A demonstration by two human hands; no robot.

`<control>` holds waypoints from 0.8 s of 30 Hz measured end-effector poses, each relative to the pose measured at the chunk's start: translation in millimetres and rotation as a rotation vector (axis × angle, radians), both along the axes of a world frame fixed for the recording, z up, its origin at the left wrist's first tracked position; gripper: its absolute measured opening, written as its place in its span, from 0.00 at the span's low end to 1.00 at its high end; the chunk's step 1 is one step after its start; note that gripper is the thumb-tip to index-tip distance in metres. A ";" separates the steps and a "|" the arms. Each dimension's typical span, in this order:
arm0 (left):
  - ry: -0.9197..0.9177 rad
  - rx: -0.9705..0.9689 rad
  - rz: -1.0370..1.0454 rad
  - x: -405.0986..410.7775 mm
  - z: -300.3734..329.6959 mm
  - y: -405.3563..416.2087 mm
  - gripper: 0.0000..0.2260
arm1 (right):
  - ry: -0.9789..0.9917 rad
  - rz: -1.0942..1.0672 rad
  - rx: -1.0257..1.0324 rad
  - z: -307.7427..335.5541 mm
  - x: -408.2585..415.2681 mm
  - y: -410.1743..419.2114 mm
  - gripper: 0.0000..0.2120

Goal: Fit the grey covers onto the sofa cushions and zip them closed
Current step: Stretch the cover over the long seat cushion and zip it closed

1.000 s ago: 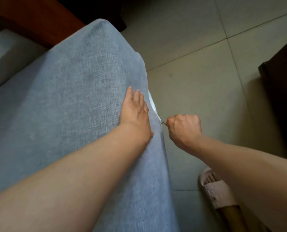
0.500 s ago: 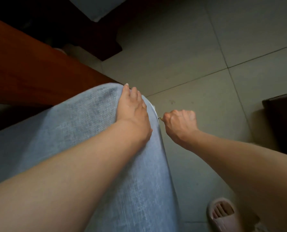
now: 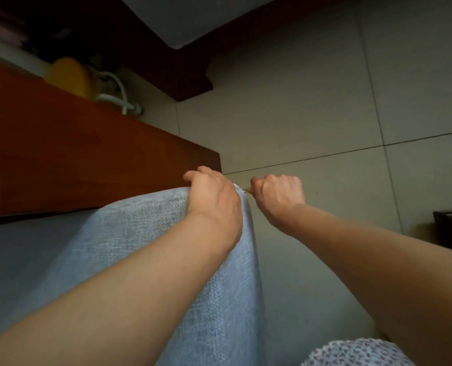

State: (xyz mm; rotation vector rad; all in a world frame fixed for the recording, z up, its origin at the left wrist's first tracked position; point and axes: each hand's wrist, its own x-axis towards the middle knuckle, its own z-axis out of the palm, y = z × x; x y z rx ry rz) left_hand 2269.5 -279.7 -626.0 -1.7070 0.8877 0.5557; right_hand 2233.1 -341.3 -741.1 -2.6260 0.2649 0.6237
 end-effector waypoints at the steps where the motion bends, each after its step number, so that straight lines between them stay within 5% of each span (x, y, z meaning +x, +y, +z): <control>1: 0.001 -0.010 0.010 -0.8 1.5 0.0 0.25 | 0.004 0.012 0.019 2.7 -0.2 -1.0 0.11; 8: 0.001 -0.352 0.329 -9.7 36.0 7.8 0.20 | 0.061 0.144 0.185 76.1 0.1 -21.0 0.18; 14: 0.003 -0.657 0.822 -21.0 75.6 40.2 0.35 | 0.021 0.332 0.199 152.8 10.6 -30.2 0.30; 24: -0.174 -0.679 1.449 -37.6 104.2 114.6 0.39 | -0.045 0.895 0.072 196.2 23.7 26.4 0.40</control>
